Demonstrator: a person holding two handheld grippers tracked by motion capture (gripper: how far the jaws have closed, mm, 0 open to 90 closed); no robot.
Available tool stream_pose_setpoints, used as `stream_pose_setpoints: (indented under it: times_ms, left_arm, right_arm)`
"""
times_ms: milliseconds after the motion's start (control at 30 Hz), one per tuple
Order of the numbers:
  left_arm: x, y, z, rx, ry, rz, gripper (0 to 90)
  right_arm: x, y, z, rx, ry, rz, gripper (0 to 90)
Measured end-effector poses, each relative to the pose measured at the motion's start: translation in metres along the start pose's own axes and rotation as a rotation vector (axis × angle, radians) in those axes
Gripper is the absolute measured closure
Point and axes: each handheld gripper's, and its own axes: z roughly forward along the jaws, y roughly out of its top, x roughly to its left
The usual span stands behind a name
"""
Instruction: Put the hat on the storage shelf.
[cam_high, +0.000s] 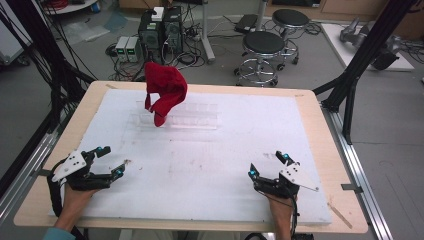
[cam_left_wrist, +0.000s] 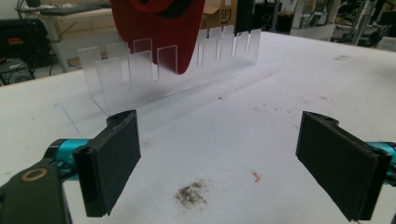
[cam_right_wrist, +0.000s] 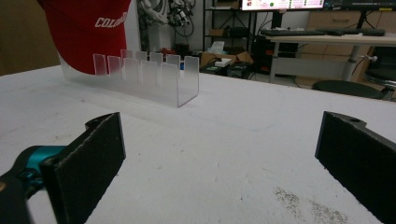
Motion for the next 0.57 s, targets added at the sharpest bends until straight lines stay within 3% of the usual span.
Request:
stream_pose_setpoints:
  times_ms: [167,267,333,567]
  left_arm:
    - [0.0013,-0.0003,0.0005,0.010,0.012,-0.013,14.3]
    - [0.0031,-0.0012,-0.0007,-0.006,0.024,-0.037,14.8]
    - [0.0038,-0.0023,-0.0032,-0.029,0.007,-0.036,15.0]
    - [0.0037,-0.0033,-0.0051,-0.052,0.009,-0.042,15.0]
  right_arm:
    - [0.0005,-0.0001,-0.0003,0.000,-0.001,-0.001,0.4]
    - [0.0004,-0.0002,-0.0003,-0.002,-0.001,-0.005,0.4]
    - [0.0005,-0.0002,-0.0001,-0.003,-0.001,-0.005,0.4]
    - [0.0006,-0.0002,-0.0001,-0.002,-0.005,-0.005,0.4]
